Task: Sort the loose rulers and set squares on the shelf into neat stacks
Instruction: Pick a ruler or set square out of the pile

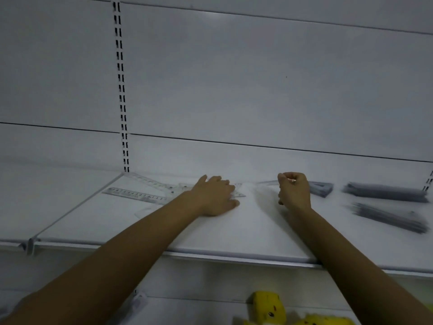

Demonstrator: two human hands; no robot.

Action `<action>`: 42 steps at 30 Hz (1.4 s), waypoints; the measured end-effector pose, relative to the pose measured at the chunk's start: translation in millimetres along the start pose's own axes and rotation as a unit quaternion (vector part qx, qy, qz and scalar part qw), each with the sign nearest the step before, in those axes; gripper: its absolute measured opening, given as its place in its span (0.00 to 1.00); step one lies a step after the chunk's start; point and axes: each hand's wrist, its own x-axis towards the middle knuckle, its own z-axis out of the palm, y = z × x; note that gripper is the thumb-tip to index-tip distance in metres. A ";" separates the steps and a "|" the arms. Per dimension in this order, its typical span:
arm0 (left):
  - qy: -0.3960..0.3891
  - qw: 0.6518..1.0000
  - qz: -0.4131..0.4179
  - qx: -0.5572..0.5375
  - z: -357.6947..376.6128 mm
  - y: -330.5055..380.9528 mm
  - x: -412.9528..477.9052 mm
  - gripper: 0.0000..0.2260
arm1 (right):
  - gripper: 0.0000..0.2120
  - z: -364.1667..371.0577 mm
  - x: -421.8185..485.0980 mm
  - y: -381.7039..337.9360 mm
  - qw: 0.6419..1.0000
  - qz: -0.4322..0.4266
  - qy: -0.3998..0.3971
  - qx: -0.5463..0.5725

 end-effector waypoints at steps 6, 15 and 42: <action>0.051 0.994 0.091 -0.012 -6.0 11.1 19.0 0.18 | 0.15 -0.8 -0.9 -3.1 0.992 0.058 -0.018 0.112; 0.151 0.942 0.142 0.266 -5.9 33.7 19.0 0.15 | 0.13 -4.4 -2.3 -6.2 0.966 0.110 -0.063 0.227; 0.378 0.918 0.120 0.030 -41.5 171.6 66.1 0.32 | 0.07 -237.5 67.6 -11.6 0.881 -0.424 -0.014 -0.208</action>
